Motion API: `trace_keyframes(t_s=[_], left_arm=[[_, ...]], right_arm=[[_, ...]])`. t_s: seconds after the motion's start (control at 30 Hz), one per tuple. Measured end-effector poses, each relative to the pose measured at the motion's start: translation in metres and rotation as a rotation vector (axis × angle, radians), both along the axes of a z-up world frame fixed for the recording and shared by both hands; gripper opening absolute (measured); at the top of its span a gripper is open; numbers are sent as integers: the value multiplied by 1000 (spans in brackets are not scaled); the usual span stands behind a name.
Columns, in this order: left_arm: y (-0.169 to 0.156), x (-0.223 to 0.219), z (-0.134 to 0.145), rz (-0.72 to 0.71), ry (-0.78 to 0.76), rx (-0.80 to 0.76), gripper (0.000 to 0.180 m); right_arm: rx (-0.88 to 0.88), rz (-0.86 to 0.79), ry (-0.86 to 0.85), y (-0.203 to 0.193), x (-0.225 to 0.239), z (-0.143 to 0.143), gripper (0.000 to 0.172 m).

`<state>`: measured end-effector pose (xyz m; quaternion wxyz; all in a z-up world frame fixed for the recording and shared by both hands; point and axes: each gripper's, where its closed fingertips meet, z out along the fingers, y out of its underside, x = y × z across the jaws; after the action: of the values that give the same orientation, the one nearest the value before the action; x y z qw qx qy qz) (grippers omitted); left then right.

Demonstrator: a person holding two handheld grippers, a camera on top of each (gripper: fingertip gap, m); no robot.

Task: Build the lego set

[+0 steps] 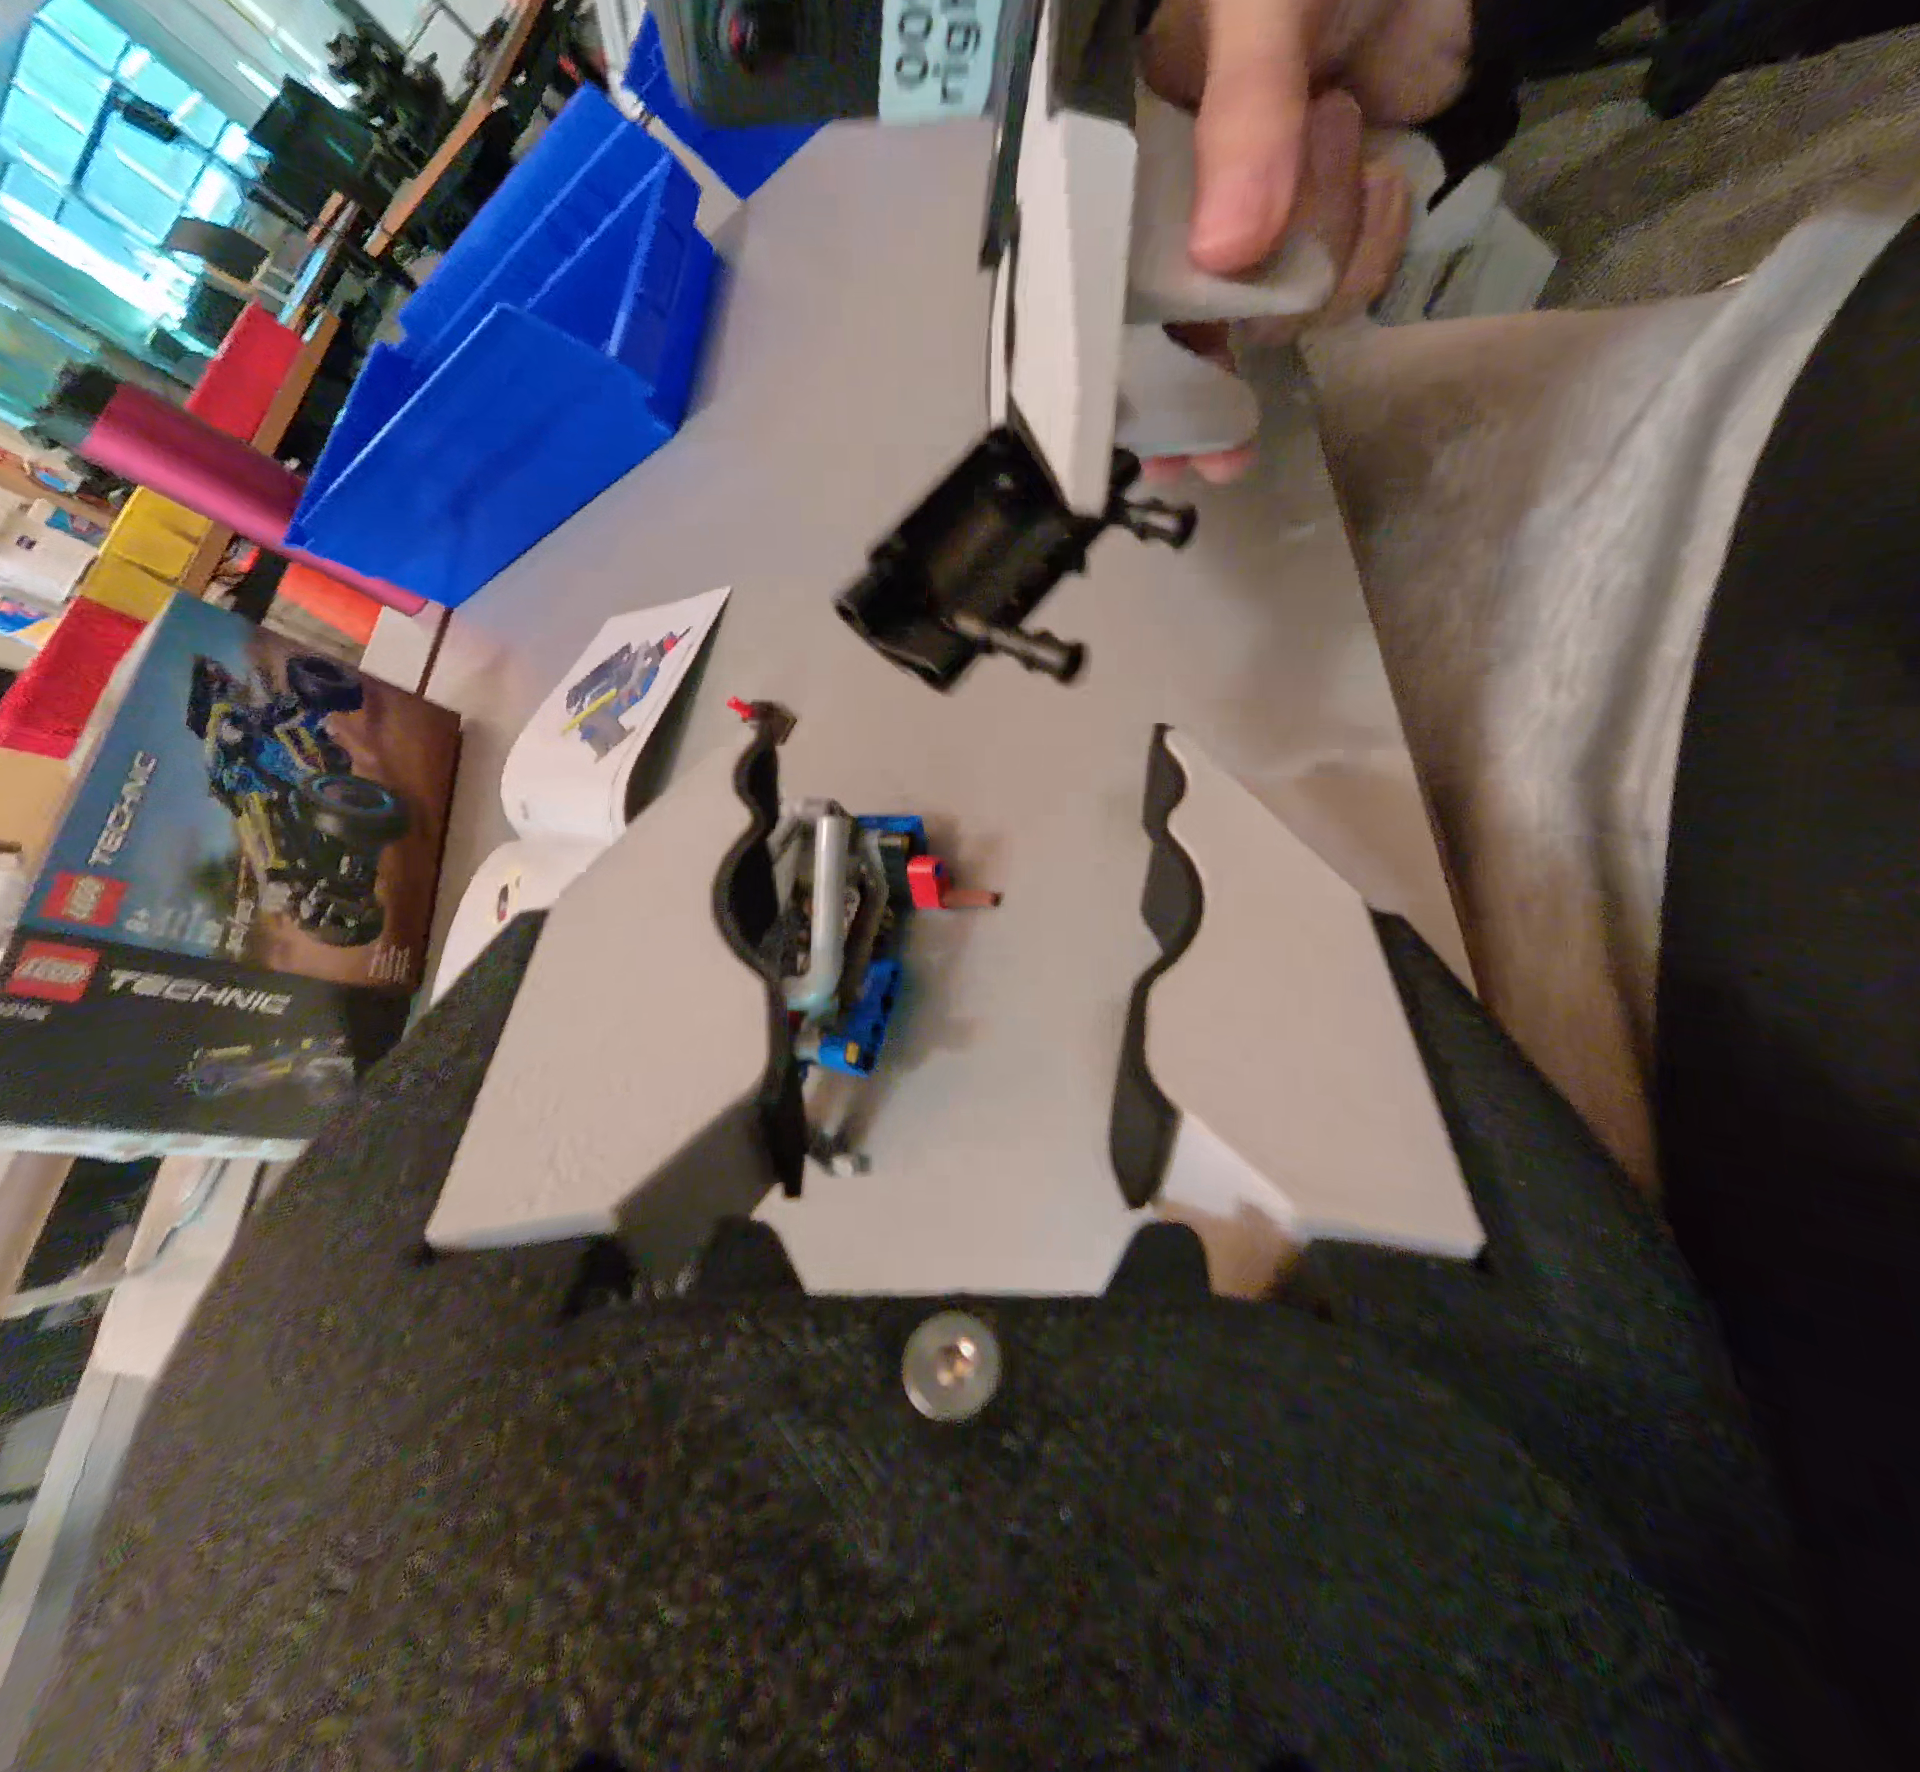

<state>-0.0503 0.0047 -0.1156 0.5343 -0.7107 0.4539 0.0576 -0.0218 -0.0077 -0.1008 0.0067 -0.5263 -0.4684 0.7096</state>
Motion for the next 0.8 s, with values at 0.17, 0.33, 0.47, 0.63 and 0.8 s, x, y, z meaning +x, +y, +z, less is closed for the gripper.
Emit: trace_keyframes(t_s=[0.17,0.33,0.47,0.63,0.8], left_arm=[[-7,22,3,-163,-3,-54,71],[-13,26,-6,-225,41,-110,54],[-18,31,1,-256,21,-75,44],[-24,37,14,-267,-52,-22,44],[-34,44,43,-305,-108,103,43]], right_arm=[[-7,94,-35,-20,-2,-7,7],[13,111,-37,-25,-2,-7,7],[180,101,-17,-29,-2,-6,8],[295,102,36,-39,1,11,11],[340,109,121,-49,5,35,13]])
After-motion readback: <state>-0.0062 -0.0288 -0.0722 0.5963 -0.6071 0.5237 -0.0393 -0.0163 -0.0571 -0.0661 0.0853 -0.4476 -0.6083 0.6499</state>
